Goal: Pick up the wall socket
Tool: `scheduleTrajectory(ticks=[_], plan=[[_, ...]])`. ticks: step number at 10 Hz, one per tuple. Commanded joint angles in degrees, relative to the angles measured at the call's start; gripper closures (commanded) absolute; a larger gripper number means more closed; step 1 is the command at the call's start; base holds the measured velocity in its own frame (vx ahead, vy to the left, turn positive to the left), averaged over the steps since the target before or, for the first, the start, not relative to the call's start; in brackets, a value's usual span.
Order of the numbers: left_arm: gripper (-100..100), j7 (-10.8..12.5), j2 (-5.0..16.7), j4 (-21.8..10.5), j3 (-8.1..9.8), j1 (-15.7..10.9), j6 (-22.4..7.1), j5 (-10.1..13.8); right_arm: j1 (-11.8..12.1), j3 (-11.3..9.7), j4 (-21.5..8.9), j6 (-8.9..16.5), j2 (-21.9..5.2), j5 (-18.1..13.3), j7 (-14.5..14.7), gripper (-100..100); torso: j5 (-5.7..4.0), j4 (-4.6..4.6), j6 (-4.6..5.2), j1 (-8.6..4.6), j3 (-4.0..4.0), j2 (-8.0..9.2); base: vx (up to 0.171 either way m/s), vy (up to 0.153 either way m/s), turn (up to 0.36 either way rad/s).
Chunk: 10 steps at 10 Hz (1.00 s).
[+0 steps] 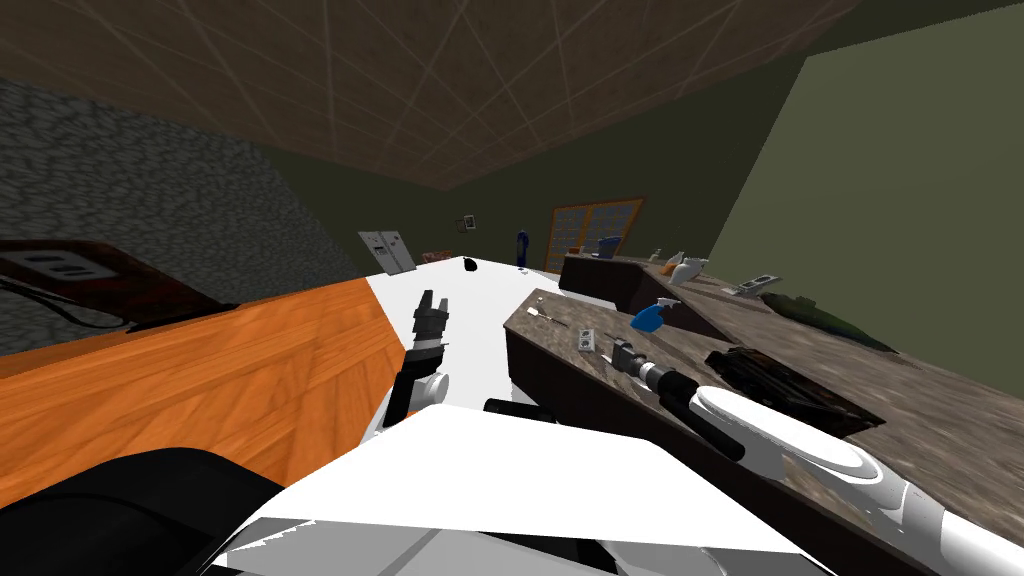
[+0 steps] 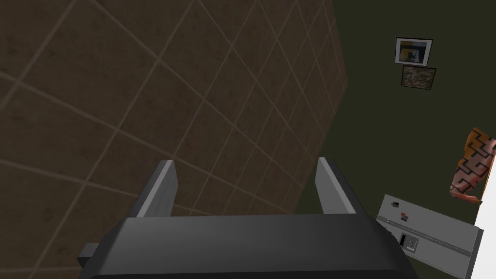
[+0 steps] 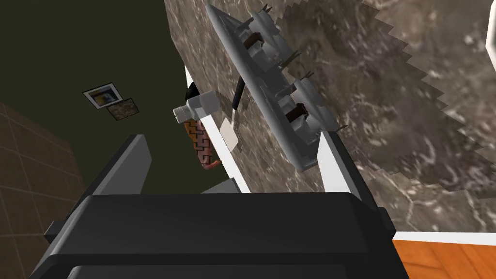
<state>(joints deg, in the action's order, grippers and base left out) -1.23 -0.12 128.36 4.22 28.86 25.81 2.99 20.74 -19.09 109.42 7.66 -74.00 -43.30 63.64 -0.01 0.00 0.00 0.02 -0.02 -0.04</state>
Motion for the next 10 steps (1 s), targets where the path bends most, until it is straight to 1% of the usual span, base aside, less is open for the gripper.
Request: scheduleTrajectory(ticks=[1, 2, 3, 4, 5, 6, 7, 8, 9, 10], plan=[[0, 0.00, 0.00, 0.00, 0.00, 0.00, 0.00, 0.00, -0.40, -0.46, -0.89, -0.08, -0.85, -0.39, 2.10, -100, 0.00, 0.00, 0.00, 0.00, 0.00, 0.00, 0.001, -0.004, 0.082], [0, 0.00, 0.00, 0.00, 0.00, 0.00, 0.00, 0.00, -0.67, -1.39, -1.82, 0.20, -2.59, -1.11, 4.14, -100, 0.00, 0.00, 0.02, 0.00, 0.00, 0.00, 0.001, 0.000, 0.163], [0, 0.00, 0.00, 0.00, 0.00, 0.00, 0.00, 0.00, -0.67, -1.39, -1.82, 0.20, -2.59, -1.11, 4.83, -100, 0.00, 0.00, -0.01, 0.01, -0.01, -0.02, 0.002, -0.004, 0.075], [0, 0.00, 0.00, 0.00, 0.00, 0.01, 0.00, 0.00, -0.91, -2.31, -2.71, 0.41, -4.19, -1.75, 6.90, -100, 0.00, 0.00, 0.03, 0.00, 0.00, -0.01, -0.005, -0.002, 0.100], [0, 0.00, 0.00, 0.00, 0.00, 0.00, 0.00, 0.00, -0.91, -2.31, -2.71, 0.41, -4.19, -1.75, 7.45, -100, 0.00, 0.00, 0.01, 0.00, 0.00, 0.01, -0.008, -0.004, 0.084], [0, 0.00, 0.00, 0.00, 0.00, 0.00, 0.00, 0.00, -1.12, -3.22, -3.55, 0.55, -5.65, -2.31, 9.60, -100, 0.00, 0.01, 0.03, 0.00, 0.02, 0.03, -0.011, 0.000, 0.145], [0, 0.00, 0.00, 0.00, 0.00, 0.00, 0.00, 0.00, -1.12, -3.22, -3.55, 0.55, -5.65, -2.31, 9.95, -100, 0.00, 0.01, 0.01, 0.01, 0.02, 0.04, -0.007, -0.005, 0.061], [0, 0.00, 0.00, 0.00, 0.00, 0.01, 0.00, 0.00, -1.31, -4.11, -4.35, 0.62, -6.95, -2.79, 12.31, -100, 0.00, 0.01, 0.04, 0.00, 0.02, 0.04, -0.010, -0.001, 0.138], [0, 0.00, 0.00, 0.00, 0.00, 0.00, 0.00, 0.00, -1.46, -4.96, -5.10, 0.64, -8.08, -3.20, 13.75, -100, 0.00, 0.01, 0.01, 0.01, 0.03, 0.05, -0.010, -0.002, 0.148], [0, 0.00, 0.00, 0.00, 0.00, 0.00, 0.00, 0.00, -1.46, -4.96, -5.10, 0.64, -8.08, -3.20, 14.51, -100, 0.00, 0.01, 0.02, 0.00, 0.02, 0.04, -0.005, -0.001, 0.073]])
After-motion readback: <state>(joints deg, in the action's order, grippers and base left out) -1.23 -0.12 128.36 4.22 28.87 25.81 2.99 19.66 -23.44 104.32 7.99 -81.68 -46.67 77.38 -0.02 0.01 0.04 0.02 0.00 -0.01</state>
